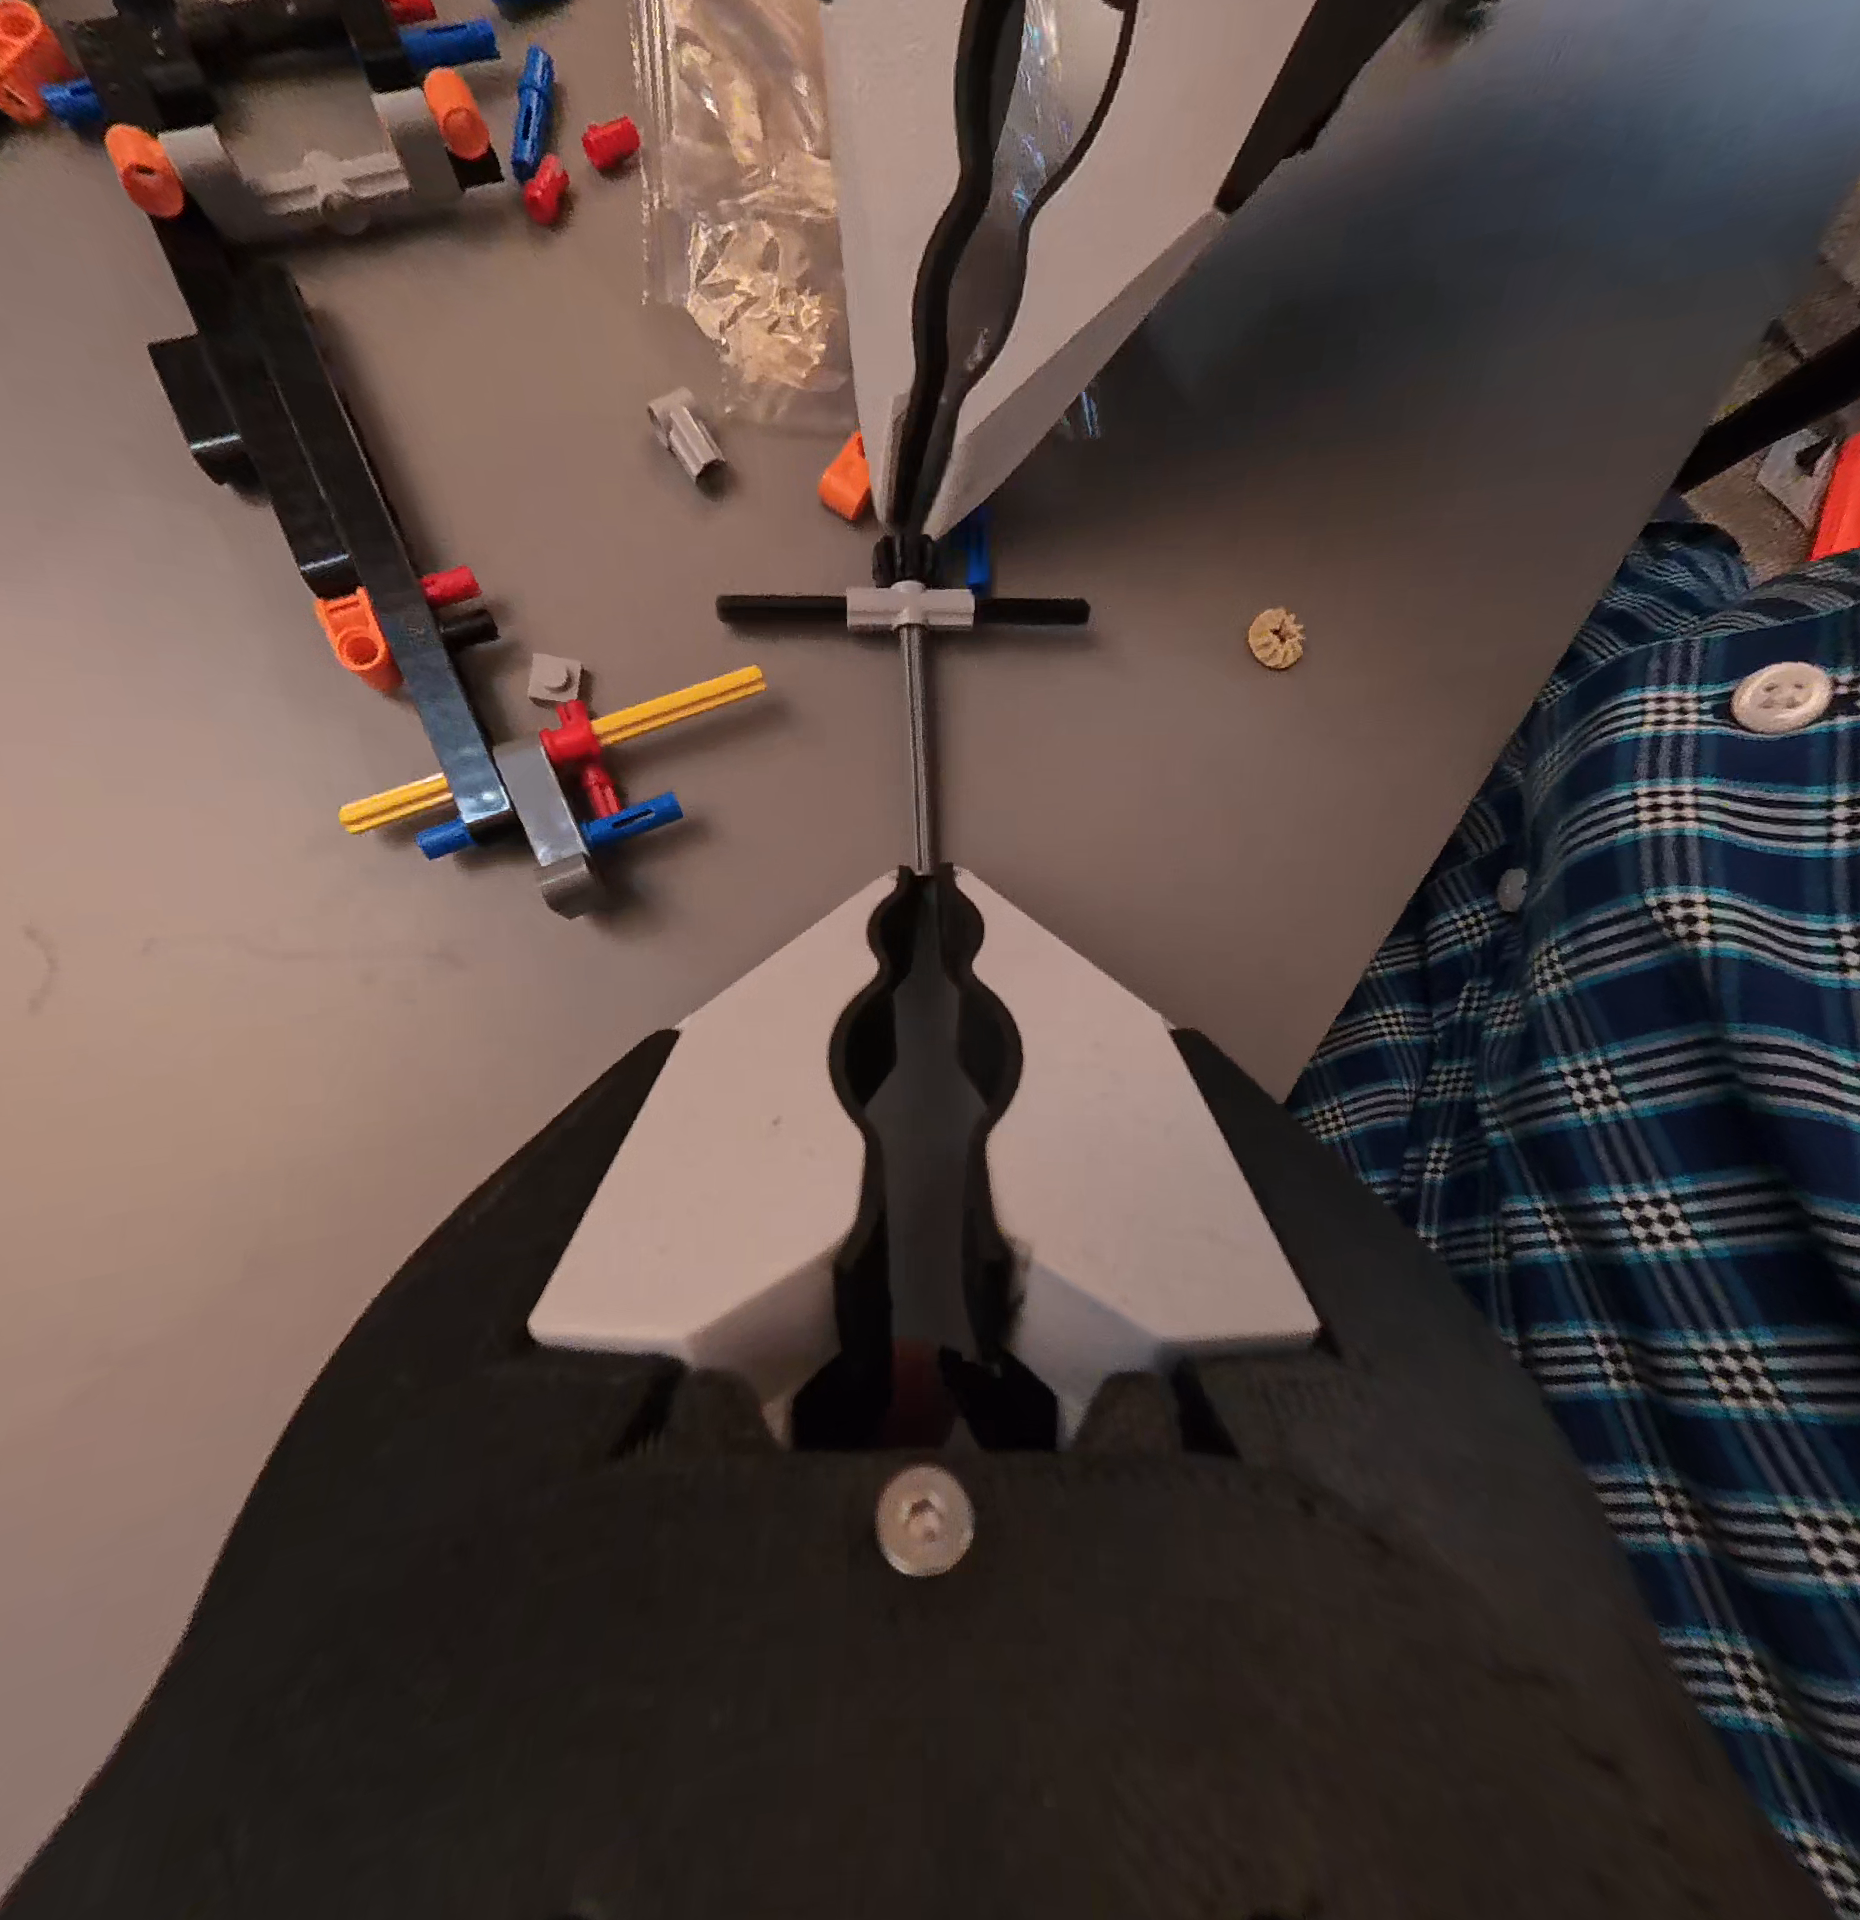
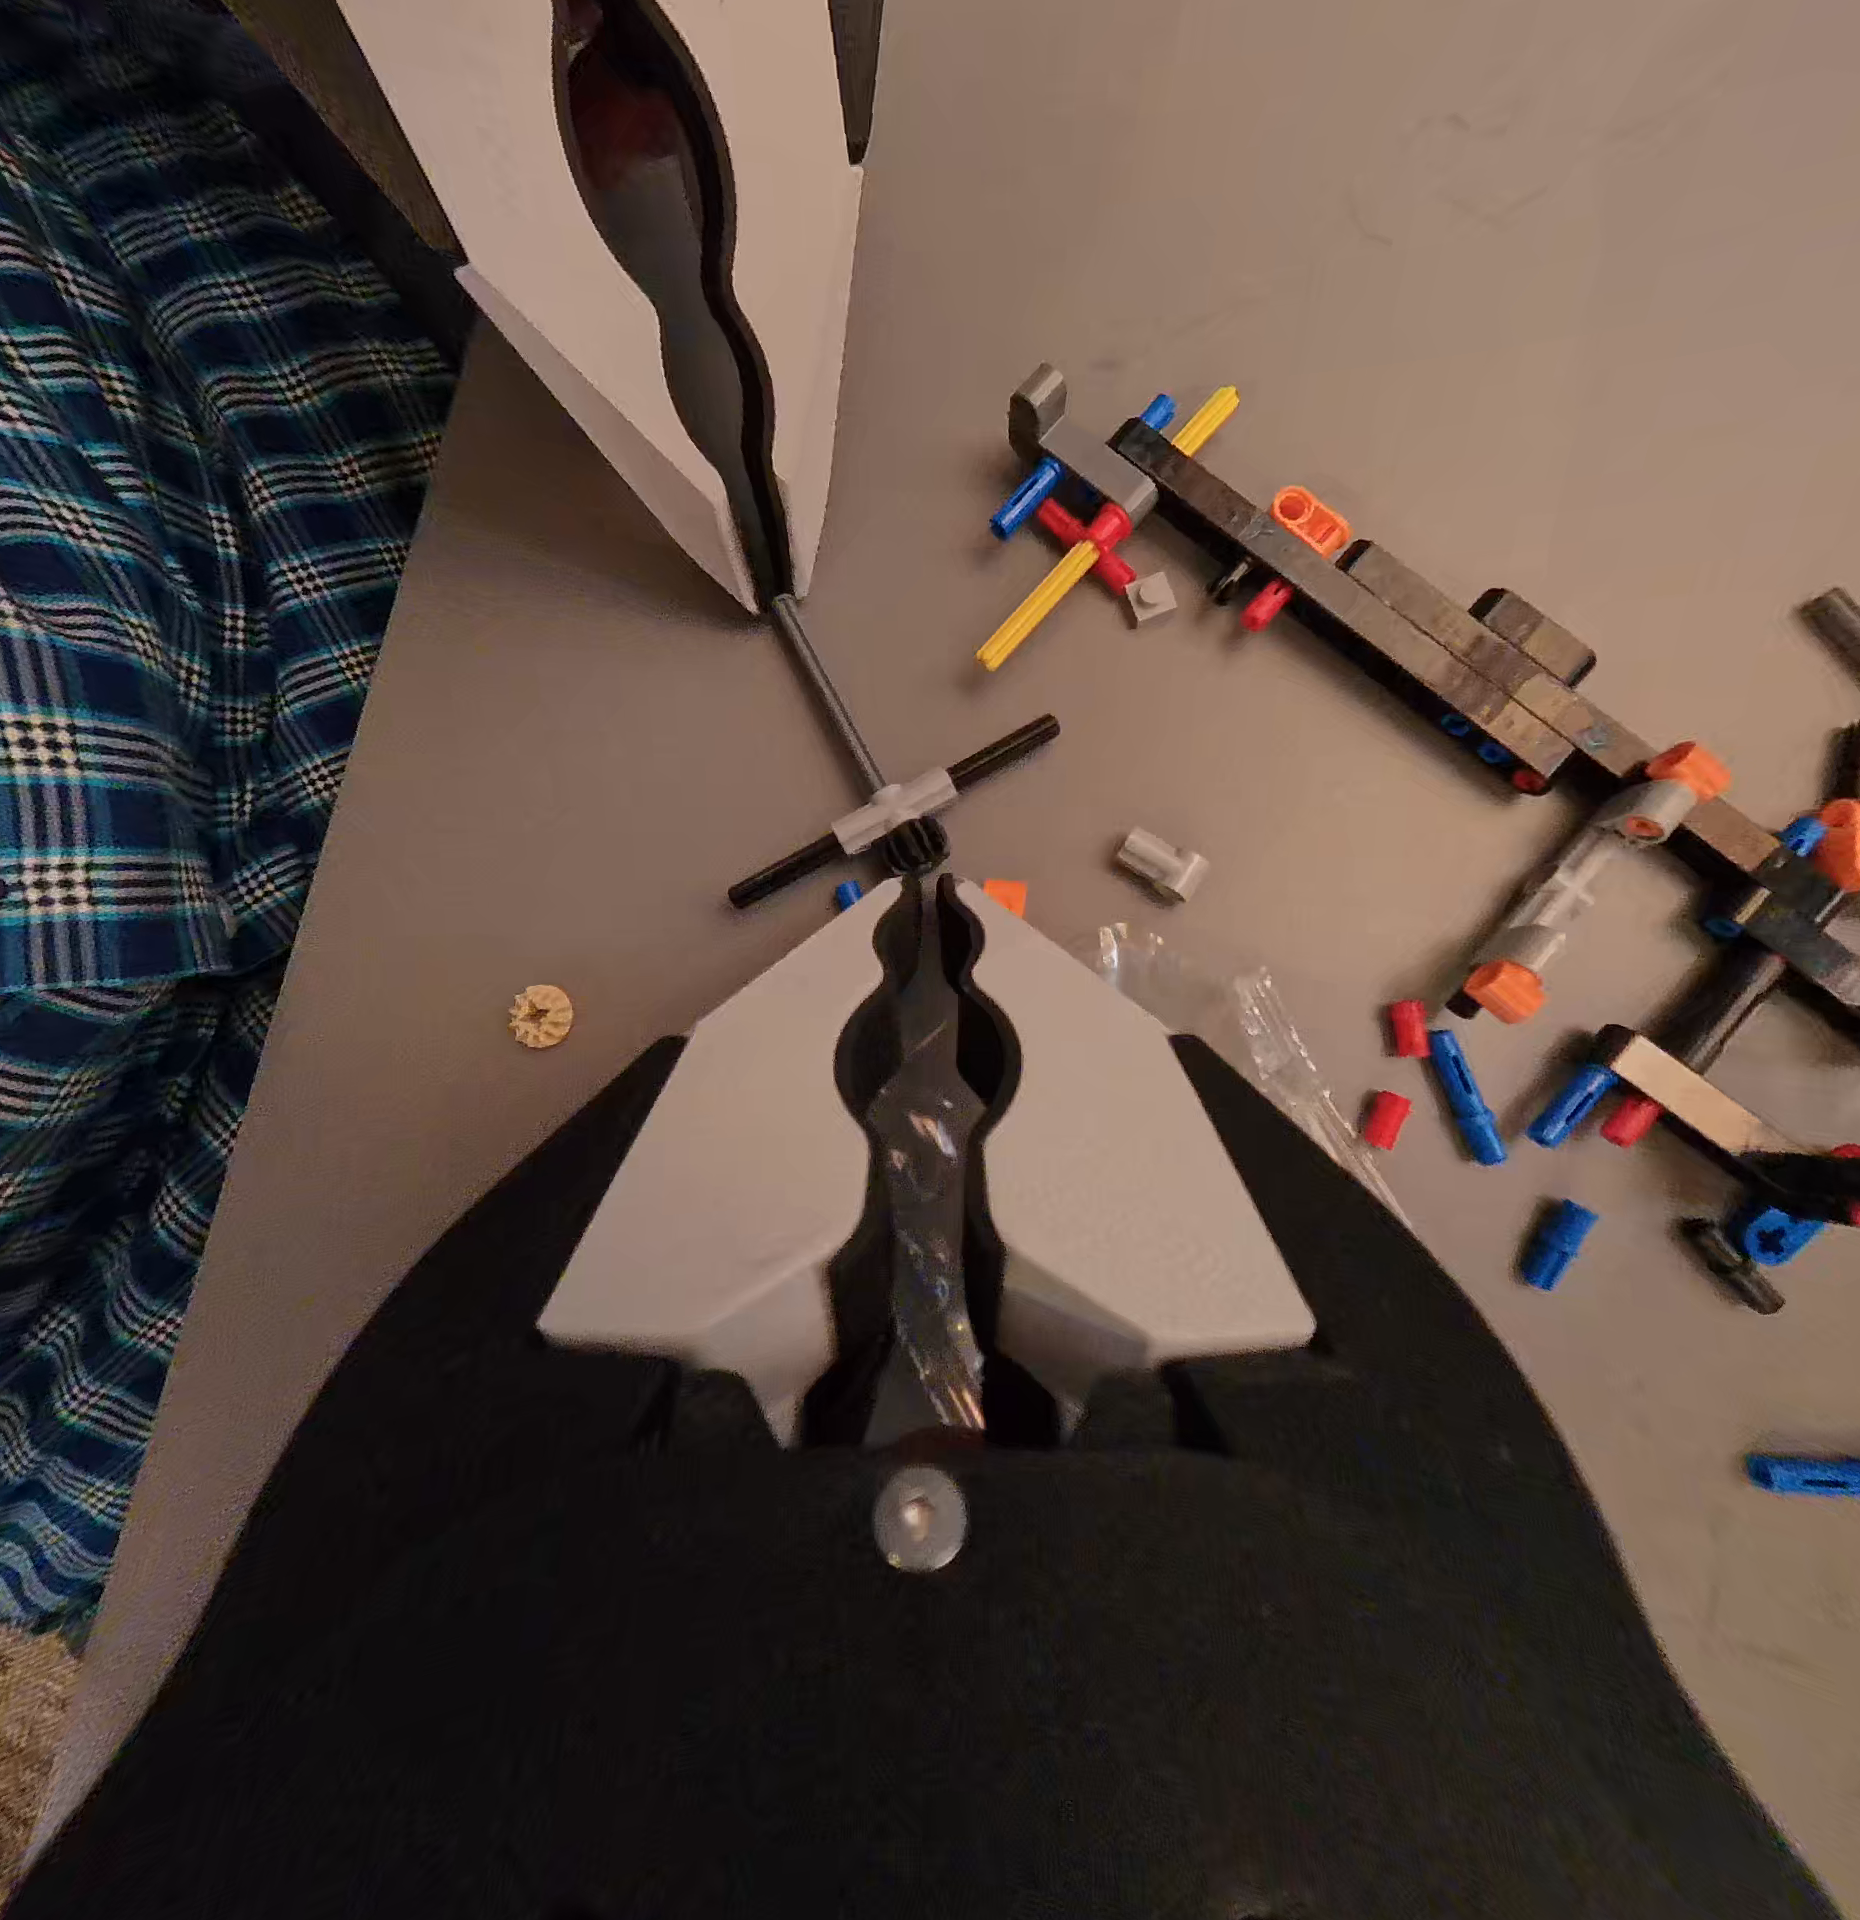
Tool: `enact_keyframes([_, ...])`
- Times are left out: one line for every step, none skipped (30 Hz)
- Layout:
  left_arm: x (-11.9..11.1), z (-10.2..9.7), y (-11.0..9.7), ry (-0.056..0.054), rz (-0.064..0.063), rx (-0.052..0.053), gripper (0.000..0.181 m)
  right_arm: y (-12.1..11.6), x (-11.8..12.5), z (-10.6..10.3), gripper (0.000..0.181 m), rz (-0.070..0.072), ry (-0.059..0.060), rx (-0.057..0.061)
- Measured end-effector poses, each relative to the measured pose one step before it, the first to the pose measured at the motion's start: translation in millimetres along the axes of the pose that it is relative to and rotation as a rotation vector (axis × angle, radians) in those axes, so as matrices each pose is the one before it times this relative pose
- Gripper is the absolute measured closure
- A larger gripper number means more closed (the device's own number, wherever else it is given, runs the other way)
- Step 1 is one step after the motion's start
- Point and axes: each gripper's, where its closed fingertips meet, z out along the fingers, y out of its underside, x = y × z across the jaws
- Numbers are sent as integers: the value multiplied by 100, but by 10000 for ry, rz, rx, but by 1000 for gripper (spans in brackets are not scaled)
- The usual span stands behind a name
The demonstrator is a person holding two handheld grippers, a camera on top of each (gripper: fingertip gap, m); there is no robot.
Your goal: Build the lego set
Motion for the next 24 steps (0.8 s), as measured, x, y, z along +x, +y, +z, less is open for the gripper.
enact_keyframes([-23,19,-21,-6,-10,12,180,-35,-37,-40,180,-79,-87,-1])
enact_keyframes([-44,34,-51,-24,-16,34,180,-170,-2,-23,179,-94,-53,69])
enact_keyframes([-27,22,-33,2,-8,19,180,-121,-19,39,179,-115,-61,22])
enact_keyframes([5,6,-7,30,9,-20,180,12,24,71,178,-179,-11,-71])
enact_keyframes([-35,-4,12,7,30,-28,180,-51,120,-3,178,-209,49,-56])
enact_keyframes([-98,4,-40,-48,25,-3,181,-18,89,-20,177,-117,-12,-80])
enact_keyframes([-16,4,1,10,28,-18,180,39,-97,-30,177,-119,-145,-106])
enact_keyframes([8,7,7,16,36,-23,180,32,74,-32,176,-148,-27,-87])
enact_keyframes([-3,4,2,16,21,-19,180,32,42,10,175,-166,-46,-96])
enact_keyframes([-9,2,-6,26,0,-22,180,127,-10,60,174,-200,-79,-158])
enact_keyframes([-9,2,1,29,18,-30,180,12,16,21,174,-192,-64,-93])
enact_keyframes([-18,6,-9,22,51,-36,180,-109,9,-12,173,-134,-91,2])
enact_keyframes([-18,9,-4,22,73,-46,180,-105,65,-6,172,-96,-83,-2])
enact_keyframes([-44,-1,-10,15,61,-57,180,58,138,32,172,-101,-49,-74])
enact_keyframes([-69,11,-29,-10,56,-47,180,80,48,19,173,-74,-131,-51])
enact_keyframes([-51,15,-23,3,60,-34,181,-36,-13,-7,175,-67,-164,67])
enact_keyframes([-3,-1,-5,39,52,-36,180,42,22,22,175,-72,-133,29])
enact_keyframes([-21,15,-15,25,44,-24,180,145,-41,55,176,-87,-152,-32])
enact_keyframes([-46,14,-21,6,31,-17,181,100,-70,49,176,-96,-140,-13])
enact_keyframes([5,2,-2,41,19,-27,180,8,-64,7,177,-103,-120,26])
enact_keyframes([-15,0,-11,29,12,-10,180,40,-29,-31,177,-65,-110,17])
enact_keyframes([-82,16,-42,-16,8,8,181,32,38,-16,178,-25,-72,9])
enact_keyframes([-3,4,0,32,41,-22,180,11,-27,3,178,-64,-77,-9])
enact_keyframes([-2,-1,-2,28,54,-32,180,15,-1,-15,177,-81,-46,-27])
